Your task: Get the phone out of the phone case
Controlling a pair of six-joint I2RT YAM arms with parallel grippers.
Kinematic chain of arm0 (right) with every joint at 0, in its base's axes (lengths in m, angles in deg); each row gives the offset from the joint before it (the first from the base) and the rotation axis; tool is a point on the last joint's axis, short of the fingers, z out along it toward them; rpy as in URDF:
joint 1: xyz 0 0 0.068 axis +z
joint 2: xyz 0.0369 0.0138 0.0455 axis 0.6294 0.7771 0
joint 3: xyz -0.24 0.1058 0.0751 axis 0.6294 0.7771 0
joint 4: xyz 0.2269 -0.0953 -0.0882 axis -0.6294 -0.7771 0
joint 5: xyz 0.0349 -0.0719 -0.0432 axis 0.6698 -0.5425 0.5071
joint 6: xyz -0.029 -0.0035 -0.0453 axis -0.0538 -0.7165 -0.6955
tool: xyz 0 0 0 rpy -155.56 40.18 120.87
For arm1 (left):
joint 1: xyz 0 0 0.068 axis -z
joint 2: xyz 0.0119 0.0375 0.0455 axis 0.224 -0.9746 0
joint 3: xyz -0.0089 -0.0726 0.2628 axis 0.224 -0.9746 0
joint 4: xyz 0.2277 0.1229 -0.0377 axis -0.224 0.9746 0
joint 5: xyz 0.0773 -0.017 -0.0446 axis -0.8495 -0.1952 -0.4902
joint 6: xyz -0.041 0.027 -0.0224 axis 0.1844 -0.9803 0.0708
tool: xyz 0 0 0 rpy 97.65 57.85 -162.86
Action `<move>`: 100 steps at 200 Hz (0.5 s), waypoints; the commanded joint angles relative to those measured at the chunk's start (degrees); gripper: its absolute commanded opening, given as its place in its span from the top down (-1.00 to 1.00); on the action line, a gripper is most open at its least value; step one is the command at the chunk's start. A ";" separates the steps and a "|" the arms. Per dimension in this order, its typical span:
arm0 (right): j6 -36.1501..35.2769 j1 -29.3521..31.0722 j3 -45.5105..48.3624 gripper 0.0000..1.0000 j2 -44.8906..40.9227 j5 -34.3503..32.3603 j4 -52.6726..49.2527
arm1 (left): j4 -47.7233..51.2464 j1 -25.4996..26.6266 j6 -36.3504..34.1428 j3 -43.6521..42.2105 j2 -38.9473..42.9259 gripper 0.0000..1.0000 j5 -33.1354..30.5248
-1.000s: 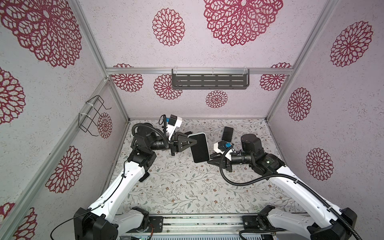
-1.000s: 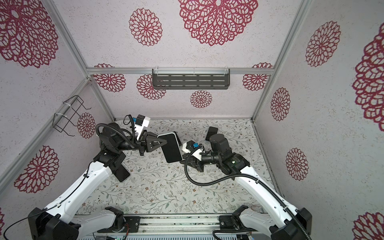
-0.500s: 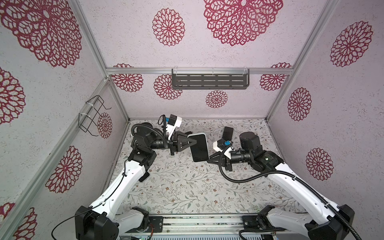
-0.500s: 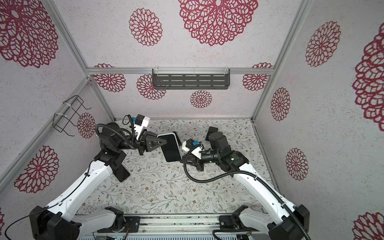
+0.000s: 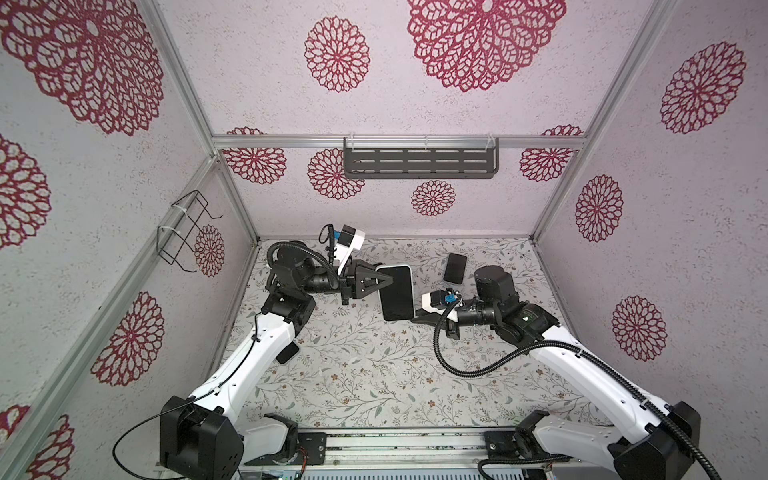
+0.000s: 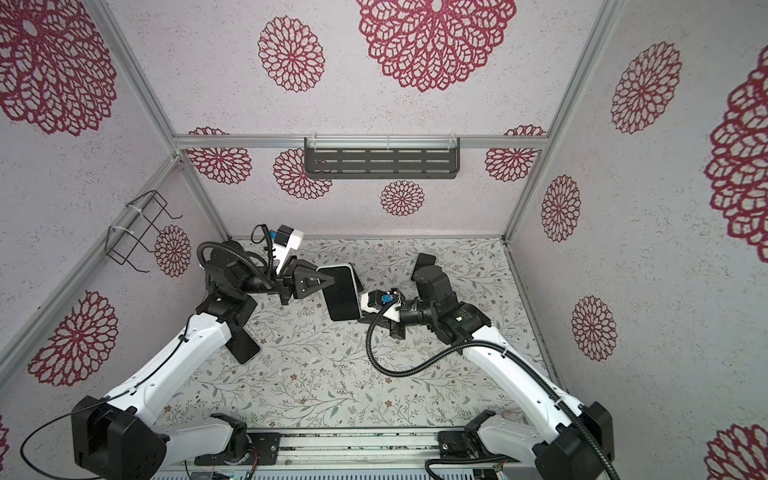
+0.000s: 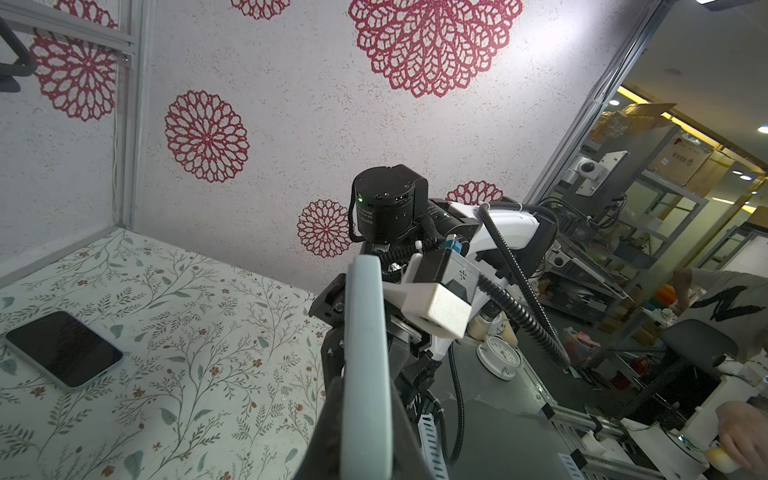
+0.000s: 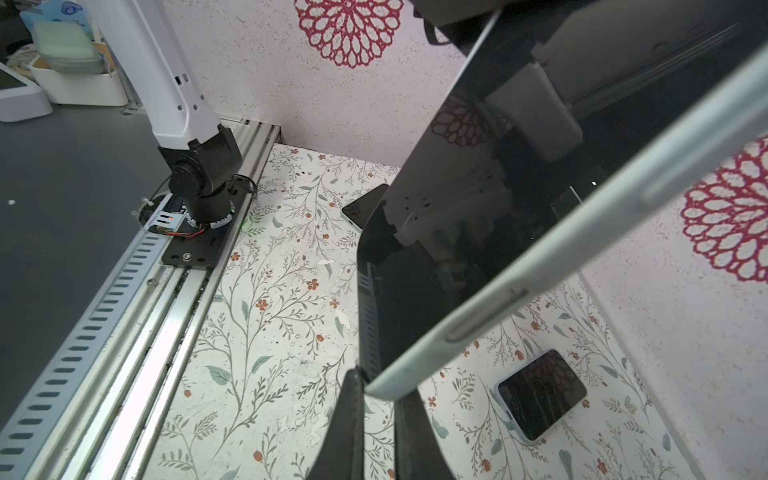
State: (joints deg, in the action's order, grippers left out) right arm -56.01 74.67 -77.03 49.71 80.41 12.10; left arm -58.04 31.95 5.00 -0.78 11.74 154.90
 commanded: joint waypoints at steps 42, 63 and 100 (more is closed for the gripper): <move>-2.21 0.55 7.36 1.00 -6.22 -9.08 15.21 | -19.93 -0.85 19.58 -0.17 -3.37 1.00 1.40; -0.54 0.47 9.49 1.00 -8.73 -9.74 15.78 | -26.35 -1.90 25.03 -0.34 -4.84 1.00 1.88; 4.49 0.38 13.26 0.43 -12.70 -10.36 18.05 | -29.69 -2.97 27.71 -0.72 -4.87 1.00 1.70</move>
State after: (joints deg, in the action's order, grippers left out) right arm -55.59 74.95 -64.44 39.26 70.66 26.35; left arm -80.38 29.65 28.71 -1.43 6.22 156.47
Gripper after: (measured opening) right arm 0.176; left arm 0.129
